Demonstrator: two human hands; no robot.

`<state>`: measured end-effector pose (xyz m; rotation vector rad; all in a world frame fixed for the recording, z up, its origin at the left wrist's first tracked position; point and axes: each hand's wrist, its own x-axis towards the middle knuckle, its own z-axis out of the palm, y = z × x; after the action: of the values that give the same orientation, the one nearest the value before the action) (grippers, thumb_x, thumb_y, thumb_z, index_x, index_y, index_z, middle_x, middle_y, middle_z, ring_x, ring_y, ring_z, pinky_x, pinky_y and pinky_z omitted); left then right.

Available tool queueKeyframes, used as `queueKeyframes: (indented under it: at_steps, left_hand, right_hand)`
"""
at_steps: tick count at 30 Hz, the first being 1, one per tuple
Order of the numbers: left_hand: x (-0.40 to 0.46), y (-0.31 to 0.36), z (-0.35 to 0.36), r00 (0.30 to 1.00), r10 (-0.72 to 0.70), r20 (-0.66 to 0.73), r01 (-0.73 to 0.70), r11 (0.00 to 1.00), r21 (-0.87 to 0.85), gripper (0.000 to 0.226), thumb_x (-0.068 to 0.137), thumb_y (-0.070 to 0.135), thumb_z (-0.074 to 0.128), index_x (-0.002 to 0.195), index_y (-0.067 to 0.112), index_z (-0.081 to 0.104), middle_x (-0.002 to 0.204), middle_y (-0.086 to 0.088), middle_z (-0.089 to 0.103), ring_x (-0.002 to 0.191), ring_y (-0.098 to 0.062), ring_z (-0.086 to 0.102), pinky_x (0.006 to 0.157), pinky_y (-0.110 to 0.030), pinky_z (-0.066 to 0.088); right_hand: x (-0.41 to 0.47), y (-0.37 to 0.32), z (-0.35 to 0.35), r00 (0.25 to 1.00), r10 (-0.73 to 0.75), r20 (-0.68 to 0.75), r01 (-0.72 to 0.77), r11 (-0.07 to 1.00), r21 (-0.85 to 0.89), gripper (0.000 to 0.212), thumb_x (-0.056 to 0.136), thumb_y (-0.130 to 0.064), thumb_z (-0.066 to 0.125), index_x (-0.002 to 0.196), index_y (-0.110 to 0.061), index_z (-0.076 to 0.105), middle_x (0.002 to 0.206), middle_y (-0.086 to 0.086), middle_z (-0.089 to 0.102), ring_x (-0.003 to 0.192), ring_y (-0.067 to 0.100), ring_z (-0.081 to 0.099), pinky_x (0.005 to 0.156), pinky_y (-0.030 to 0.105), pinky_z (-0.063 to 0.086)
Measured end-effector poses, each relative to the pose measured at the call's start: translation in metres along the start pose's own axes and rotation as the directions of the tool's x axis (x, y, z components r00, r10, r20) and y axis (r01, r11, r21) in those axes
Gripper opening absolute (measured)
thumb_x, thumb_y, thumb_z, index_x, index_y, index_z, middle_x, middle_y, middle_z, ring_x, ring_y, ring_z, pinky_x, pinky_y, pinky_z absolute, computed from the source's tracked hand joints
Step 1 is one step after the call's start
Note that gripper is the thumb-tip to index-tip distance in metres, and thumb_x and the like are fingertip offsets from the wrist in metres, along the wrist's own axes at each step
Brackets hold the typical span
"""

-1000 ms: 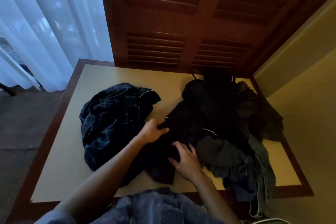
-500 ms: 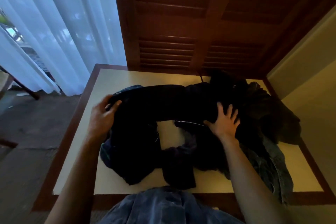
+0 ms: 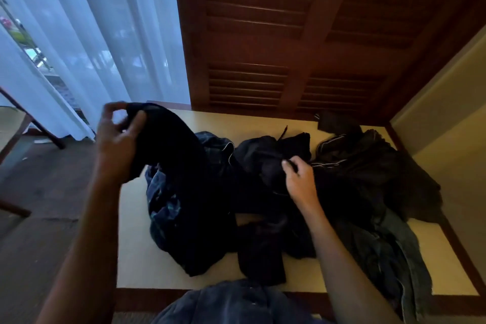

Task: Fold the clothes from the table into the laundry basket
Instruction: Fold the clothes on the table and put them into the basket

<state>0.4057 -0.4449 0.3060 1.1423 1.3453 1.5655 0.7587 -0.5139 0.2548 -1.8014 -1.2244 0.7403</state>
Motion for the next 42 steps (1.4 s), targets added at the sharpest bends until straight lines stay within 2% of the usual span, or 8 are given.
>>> queueKeyframes:
  at_steps: [5, 9, 14, 19, 24, 30, 35, 42]
  left_hand:
    - [-0.052, -0.028, 0.109, 0.781, -0.151, 0.605, 0.042, 0.981, 0.191, 0.014, 0.099, 0.019, 0.059, 0.112, 0.015, 0.057, 0.102, -0.006, 0.07, 0.093, -0.01, 0.07, 0.079, -0.033, 0.055]
    - [-0.098, -0.056, 0.133, 0.588, -0.38, 0.714, 0.205, 0.924, 0.323, 0.053, 0.103, 0.053, 0.032, 0.109, 0.017, 0.07, 0.102, -0.002, 0.074, 0.099, -0.011, 0.069, 0.09, -0.032, 0.054]
    - [-0.135, -0.089, 0.128, 0.463, -0.498, 0.733, 0.289, 0.867, 0.406, 0.041, 0.091, 0.067, 0.046, 0.106, 0.034, 0.068, 0.104, 0.013, 0.072, 0.104, -0.003, 0.066, 0.096, -0.021, 0.05]
    - [-0.149, -0.14, 0.127, 0.612, -0.391, 0.687, -0.336, 0.659, 0.673, 0.062, 0.091, 0.065, 0.052, 0.141, 0.029, 0.049, 0.162, 0.001, 0.024, 0.15, -0.022, 0.018, 0.119, -0.039, 0.028]
    - [-0.144, -0.161, 0.128, 0.674, -0.416, 0.61, -0.165, 0.721, 0.673, 0.062, 0.099, 0.032, 0.053, 0.153, 0.021, 0.024, 0.149, -0.013, 0.048, 0.133, -0.029, 0.049, 0.105, -0.033, 0.04]
    - [-0.137, -0.168, 0.147, 0.716, -0.485, 0.502, 0.011, 0.727, 0.687, 0.056, 0.09, 0.013, 0.064, 0.143, 0.013, 0.048, 0.134, -0.007, 0.063, 0.124, -0.026, 0.059, 0.101, -0.028, 0.043]
    - [-0.101, -0.15, 0.121, 0.567, -0.716, 0.407, 0.754, 0.65, 0.094, 0.034, 0.093, -0.005, 0.056, 0.125, 0.001, 0.062, 0.106, -0.014, 0.072, 0.095, -0.023, 0.069, 0.083, -0.029, 0.055]
    - [-0.091, -0.091, 0.096, 0.829, -0.358, 0.429, 0.141, 0.877, 0.459, 0.047, 0.095, 0.051, 0.056, 0.14, 0.038, 0.047, 0.136, 0.014, 0.052, 0.124, -0.005, 0.049, 0.107, -0.032, 0.042]
  right_hand:
    - [-0.04, -0.046, 0.046, 0.902, -0.022, 0.432, -0.154, 0.917, 0.368, 0.024, 0.096, -0.008, 0.059, 0.074, -0.015, 0.066, 0.074, -0.002, 0.065, 0.075, 0.015, 0.063, 0.072, 0.029, 0.047]
    - [-0.023, -0.042, 0.03, 0.985, 0.078, 0.156, -0.153, 0.813, 0.561, 0.022, 0.088, -0.006, 0.064, 0.069, -0.015, 0.07, 0.076, 0.004, 0.068, 0.076, 0.016, 0.063, 0.074, 0.028, 0.049]
    - [-0.006, 0.028, 0.025, 0.996, 0.079, -0.035, -0.071, 0.978, 0.194, 0.019, 0.091, -0.015, 0.066, 0.078, -0.004, 0.06, 0.075, 0.006, 0.062, 0.072, 0.018, 0.057, 0.07, 0.035, 0.044]
    - [-0.033, 0.081, 0.048, 0.989, -0.102, -0.107, 0.018, 0.799, -0.602, 0.062, 0.082, -0.065, 0.064, 0.119, -0.015, 0.059, 0.133, 0.014, 0.052, 0.124, 0.036, 0.046, 0.094, 0.05, 0.041]
    - [-0.028, 0.089, 0.029, 0.961, 0.083, -0.265, -0.215, 0.825, -0.523, 0.093, 0.078, -0.072, 0.065, 0.149, -0.021, 0.033, 0.164, 0.019, 0.014, 0.151, 0.04, 0.008, 0.114, 0.064, 0.017]
    - [-0.002, 0.07, 0.041, 0.985, 0.029, 0.17, 0.009, 0.975, -0.22, 0.054, 0.092, -0.017, 0.064, 0.144, -0.018, 0.05, 0.155, 0.004, 0.043, 0.149, 0.019, 0.028, 0.119, 0.042, 0.03]
    - [-0.021, 0.053, 0.067, 0.851, -0.045, 0.523, 0.265, 0.897, -0.354, 0.087, 0.083, -0.066, 0.06, 0.155, -0.028, 0.028, 0.153, -0.01, 0.042, 0.144, 0.003, 0.027, 0.124, 0.037, 0.008]
    - [-0.084, 0.115, 0.096, 0.67, -0.318, 0.671, 0.71, 0.54, -0.452, 0.075, 0.067, -0.019, 0.068, 0.138, -0.005, 0.047, 0.136, 0.015, 0.06, 0.132, 0.028, 0.052, 0.124, 0.037, 0.01]
